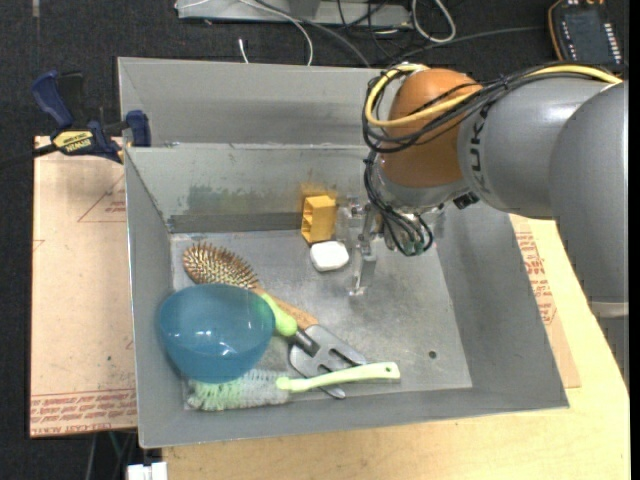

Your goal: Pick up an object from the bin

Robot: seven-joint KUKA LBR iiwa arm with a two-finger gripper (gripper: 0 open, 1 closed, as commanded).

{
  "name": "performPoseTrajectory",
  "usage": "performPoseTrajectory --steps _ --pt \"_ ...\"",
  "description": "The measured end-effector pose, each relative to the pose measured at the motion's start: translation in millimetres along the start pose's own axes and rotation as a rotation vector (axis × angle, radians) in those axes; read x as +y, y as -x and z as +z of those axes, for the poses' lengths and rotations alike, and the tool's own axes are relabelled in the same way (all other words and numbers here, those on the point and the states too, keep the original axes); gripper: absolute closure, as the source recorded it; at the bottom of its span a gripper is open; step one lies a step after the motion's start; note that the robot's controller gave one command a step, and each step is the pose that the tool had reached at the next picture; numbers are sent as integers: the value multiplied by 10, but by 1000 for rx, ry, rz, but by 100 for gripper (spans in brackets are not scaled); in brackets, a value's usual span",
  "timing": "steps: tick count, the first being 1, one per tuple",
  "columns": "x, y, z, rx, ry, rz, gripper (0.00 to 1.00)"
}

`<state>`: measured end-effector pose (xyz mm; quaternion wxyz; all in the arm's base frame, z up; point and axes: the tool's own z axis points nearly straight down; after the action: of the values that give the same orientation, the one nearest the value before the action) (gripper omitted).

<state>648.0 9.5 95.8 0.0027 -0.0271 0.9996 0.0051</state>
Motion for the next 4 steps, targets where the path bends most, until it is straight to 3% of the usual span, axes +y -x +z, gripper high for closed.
performPoseTrajectory --steps 1,2,3,4 --pt "-190 -44 -1046 -15 -1 23 0" --pt "-161 25 -1070 -29 -3 30 0" --pt "-382 -377 -301 -26 -2 60 100" --pt "-382 -377 -301 -26 -2 60 100"
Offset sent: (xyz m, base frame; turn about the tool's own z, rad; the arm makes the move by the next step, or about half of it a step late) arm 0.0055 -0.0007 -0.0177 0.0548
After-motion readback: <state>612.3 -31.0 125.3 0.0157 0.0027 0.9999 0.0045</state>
